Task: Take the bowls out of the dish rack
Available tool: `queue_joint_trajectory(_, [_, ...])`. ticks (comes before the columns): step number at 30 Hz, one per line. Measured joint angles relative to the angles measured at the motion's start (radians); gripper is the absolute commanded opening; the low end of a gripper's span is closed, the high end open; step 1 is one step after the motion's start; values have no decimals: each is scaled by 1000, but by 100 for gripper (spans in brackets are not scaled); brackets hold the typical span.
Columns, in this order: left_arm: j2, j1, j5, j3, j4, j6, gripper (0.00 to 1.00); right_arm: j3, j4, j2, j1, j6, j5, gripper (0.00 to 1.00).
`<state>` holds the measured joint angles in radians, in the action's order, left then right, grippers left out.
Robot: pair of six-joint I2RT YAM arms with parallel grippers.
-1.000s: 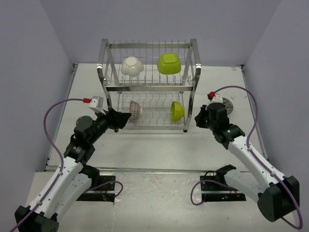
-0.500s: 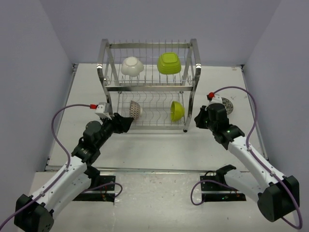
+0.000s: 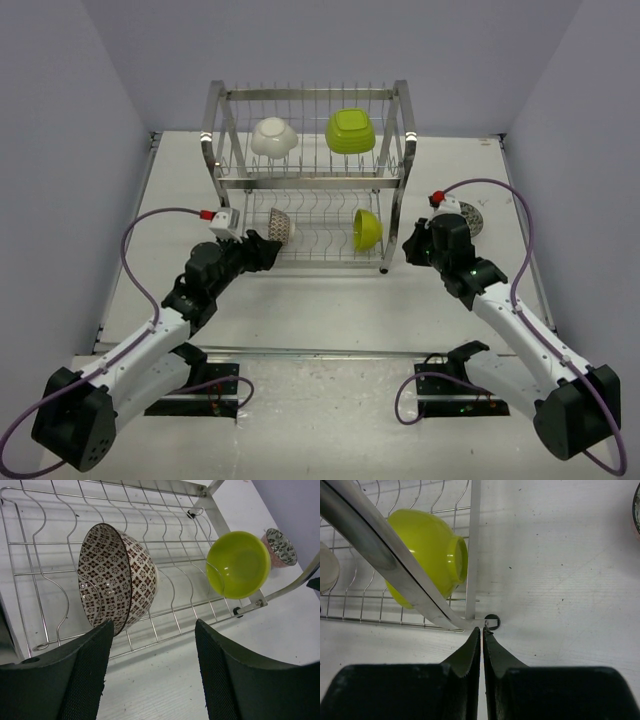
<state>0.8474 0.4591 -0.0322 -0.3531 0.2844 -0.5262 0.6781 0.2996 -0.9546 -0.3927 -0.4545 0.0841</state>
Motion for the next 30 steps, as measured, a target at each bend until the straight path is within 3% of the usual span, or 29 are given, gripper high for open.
queue_joint_trajectory(30, [237, 0, -19, -42, 147, 51, 68, -13, -2, -8, 0, 5, -14, 4])
